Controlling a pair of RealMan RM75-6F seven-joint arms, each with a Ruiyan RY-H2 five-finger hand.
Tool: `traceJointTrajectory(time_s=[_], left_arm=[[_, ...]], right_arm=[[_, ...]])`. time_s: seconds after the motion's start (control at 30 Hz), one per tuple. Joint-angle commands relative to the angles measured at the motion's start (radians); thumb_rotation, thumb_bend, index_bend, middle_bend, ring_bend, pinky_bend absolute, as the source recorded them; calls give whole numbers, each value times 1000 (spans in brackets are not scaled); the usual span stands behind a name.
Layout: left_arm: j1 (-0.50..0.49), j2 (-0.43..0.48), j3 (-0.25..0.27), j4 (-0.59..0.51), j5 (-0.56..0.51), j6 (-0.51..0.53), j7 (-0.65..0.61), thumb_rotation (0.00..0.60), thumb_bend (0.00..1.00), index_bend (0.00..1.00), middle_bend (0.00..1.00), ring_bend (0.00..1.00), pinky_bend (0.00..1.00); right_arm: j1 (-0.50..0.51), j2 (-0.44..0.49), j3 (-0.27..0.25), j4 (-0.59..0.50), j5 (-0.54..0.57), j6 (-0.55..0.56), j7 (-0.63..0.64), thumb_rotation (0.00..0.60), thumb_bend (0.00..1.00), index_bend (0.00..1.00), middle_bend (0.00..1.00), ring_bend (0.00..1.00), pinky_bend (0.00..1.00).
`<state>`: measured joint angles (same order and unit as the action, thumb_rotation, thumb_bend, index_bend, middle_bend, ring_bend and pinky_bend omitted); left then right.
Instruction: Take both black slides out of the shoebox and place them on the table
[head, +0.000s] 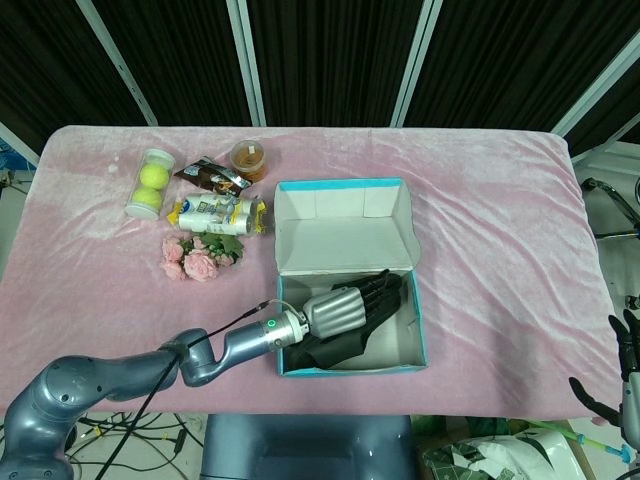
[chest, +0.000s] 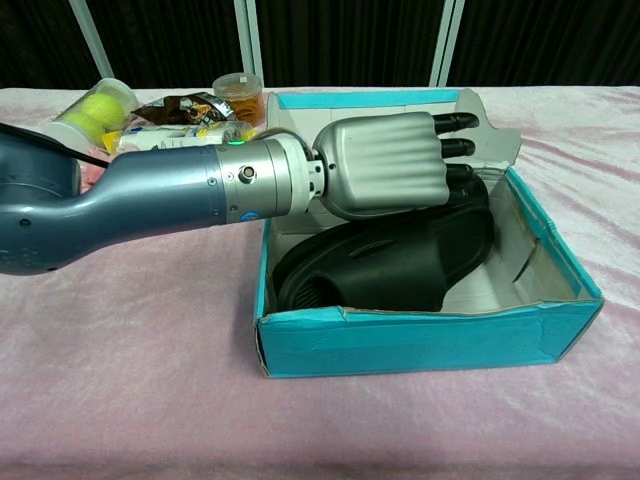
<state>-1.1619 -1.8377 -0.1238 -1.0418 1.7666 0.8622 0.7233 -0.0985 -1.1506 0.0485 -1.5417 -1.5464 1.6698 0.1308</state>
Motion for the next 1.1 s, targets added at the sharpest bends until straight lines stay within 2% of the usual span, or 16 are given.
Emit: traceJointTrajectory(time_s=[0.03,0.17,0.47,0.7,0.93,1.1], left_arm=[[9,-2,-9,16,-10,37,-10,600,446,310,426,123,52],[13,23,-15,16,-12,79,-42,600,457,311,424,123,55],[17,43,-12,21,-2,170,-162,600,395,309,399,123,55],[33,36,-36,18,-12,268,-225,600,388,301,388,123,55],[72,49,-71,-35,-21,401,-280,600,387,301,390,123,56],[121,109,-83,-138,-19,491,-283,600,385,298,397,123,56]], right_arm=[[0,1,0,-1,-1,0,1,600,107,0,0,0,161],[1,2,1,-2,-3,-2,2,600,106,0,0,0,161],[2,2,2,-8,-8,1,-3,600,106,0,0,0,161],[2,3,6,-12,-7,4,-8,600,106,0,0,0,161],[3,6,9,-15,-6,4,-10,600,107,0,0,0,161],[8,9,13,-17,-5,1,-11,600,106,0,0,0,161]])
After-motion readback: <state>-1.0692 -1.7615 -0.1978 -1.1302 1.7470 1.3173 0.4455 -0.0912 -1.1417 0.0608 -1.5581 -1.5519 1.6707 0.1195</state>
